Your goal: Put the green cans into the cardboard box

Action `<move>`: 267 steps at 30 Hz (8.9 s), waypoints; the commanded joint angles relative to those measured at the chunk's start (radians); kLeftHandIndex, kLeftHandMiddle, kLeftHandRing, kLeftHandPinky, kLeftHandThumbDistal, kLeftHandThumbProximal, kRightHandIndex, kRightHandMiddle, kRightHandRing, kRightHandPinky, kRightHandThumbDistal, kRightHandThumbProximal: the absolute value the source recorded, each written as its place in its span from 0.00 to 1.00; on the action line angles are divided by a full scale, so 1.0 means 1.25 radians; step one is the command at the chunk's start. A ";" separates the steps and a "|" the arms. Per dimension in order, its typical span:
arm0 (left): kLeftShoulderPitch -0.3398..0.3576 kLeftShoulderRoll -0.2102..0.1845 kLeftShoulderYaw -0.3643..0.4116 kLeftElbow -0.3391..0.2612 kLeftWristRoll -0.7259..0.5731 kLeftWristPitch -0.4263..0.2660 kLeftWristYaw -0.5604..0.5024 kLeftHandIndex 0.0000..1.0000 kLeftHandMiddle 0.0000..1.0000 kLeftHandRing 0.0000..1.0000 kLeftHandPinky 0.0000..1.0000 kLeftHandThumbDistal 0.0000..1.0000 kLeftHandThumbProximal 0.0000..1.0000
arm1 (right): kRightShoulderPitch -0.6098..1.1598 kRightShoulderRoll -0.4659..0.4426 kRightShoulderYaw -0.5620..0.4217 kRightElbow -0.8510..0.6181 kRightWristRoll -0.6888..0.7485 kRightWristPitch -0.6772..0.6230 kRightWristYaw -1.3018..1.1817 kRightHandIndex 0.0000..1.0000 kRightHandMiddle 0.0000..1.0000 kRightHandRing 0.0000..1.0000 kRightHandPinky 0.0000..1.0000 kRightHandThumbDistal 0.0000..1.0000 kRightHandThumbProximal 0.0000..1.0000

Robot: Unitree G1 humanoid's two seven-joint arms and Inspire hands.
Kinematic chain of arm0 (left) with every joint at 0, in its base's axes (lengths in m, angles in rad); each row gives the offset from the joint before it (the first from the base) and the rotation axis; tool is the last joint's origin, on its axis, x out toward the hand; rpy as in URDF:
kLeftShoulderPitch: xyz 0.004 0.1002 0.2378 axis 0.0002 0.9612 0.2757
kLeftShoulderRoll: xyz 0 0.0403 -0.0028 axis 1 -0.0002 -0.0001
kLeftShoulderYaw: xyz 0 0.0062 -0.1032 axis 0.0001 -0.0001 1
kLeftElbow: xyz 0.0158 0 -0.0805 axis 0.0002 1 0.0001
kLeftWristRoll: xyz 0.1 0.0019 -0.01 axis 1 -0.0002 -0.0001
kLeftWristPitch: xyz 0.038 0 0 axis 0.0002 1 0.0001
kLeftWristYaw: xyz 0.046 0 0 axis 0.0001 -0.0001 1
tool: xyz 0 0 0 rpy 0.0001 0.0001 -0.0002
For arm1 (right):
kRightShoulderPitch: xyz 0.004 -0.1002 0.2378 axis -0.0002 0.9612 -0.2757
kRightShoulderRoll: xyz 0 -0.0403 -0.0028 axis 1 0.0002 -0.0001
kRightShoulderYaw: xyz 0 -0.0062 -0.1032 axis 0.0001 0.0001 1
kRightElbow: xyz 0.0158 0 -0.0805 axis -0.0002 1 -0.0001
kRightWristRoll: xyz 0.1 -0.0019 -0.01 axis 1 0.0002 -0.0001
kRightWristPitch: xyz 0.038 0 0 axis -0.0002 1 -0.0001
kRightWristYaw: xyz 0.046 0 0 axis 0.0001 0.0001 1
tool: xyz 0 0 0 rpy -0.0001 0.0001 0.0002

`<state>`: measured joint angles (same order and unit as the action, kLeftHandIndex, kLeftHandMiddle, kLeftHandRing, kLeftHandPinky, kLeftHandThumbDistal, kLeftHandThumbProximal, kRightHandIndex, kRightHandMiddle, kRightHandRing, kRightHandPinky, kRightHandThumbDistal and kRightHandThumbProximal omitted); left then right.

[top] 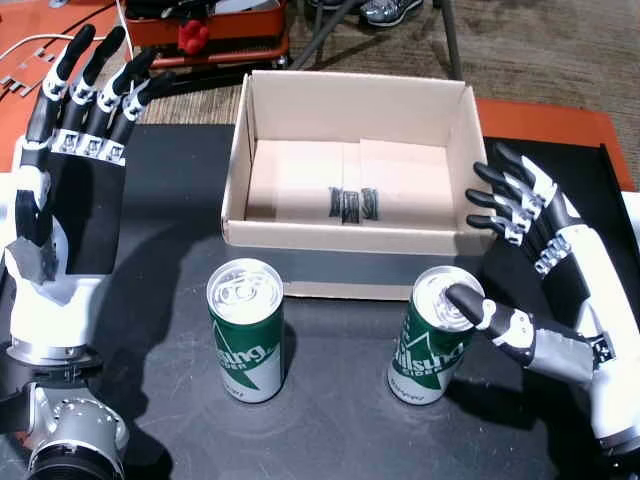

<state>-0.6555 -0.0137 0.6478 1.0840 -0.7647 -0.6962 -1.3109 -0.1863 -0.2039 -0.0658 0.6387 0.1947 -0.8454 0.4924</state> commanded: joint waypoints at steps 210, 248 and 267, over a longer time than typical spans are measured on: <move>0.010 -0.020 0.010 -0.034 -0.014 -0.012 0.002 0.69 0.76 0.83 0.84 0.31 0.78 | -0.185 0.077 0.010 0.407 -0.130 0.104 0.011 0.35 0.36 0.39 0.40 1.00 0.19; 0.007 -0.015 0.010 -0.027 -0.017 0.005 -0.004 0.70 0.76 0.83 0.83 0.29 0.75 | -0.187 0.081 0.007 0.407 -0.133 0.106 -0.006 0.15 0.23 0.27 0.27 1.00 0.13; -0.002 -0.015 0.008 -0.009 -0.010 0.007 0.003 0.70 0.76 0.83 0.83 0.34 0.73 | -0.198 0.074 -0.007 0.300 -0.084 0.096 0.024 0.27 0.28 0.28 0.28 0.96 0.12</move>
<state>-0.6558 -0.0343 0.6596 1.0643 -0.7788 -0.6875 -1.3106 -0.4278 -0.1131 -0.0632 1.0350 0.0615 -0.7268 0.5014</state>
